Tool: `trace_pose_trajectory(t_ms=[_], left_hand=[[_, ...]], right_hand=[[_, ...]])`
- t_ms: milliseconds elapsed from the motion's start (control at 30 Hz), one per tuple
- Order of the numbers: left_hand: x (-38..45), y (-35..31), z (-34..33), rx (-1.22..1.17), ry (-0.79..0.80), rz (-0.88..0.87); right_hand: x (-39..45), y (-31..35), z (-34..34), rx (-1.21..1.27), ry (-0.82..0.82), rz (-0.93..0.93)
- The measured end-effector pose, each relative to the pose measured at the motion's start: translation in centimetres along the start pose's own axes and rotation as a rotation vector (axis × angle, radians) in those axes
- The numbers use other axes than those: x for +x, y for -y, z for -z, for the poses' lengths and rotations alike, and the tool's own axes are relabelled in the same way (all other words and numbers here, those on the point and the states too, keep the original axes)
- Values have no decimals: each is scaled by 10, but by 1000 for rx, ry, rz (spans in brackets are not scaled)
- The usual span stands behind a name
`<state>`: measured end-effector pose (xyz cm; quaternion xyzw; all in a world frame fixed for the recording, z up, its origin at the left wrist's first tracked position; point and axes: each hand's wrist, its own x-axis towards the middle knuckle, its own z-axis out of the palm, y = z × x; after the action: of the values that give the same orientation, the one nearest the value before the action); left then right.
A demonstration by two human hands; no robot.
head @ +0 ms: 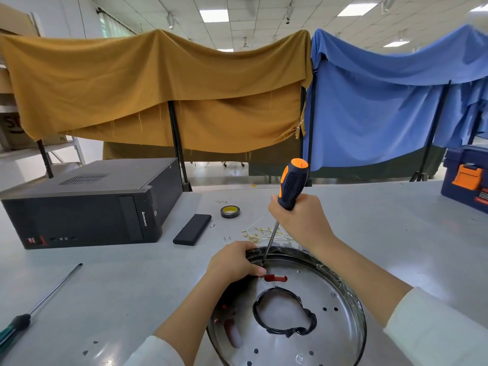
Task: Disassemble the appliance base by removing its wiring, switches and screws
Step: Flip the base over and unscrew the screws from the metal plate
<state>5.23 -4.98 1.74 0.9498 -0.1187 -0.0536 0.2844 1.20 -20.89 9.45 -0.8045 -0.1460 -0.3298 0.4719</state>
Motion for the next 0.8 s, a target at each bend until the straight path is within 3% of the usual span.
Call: trace_pose_trajectory(t_ms=[400,800], left_hand=[[-2,-2,1,-7,4,-7],[-3,-3,2,2,6,-11]], right_hand=[[-3,-2,-2,0,-29,20],[-1,7,-13,-83,51,61]])
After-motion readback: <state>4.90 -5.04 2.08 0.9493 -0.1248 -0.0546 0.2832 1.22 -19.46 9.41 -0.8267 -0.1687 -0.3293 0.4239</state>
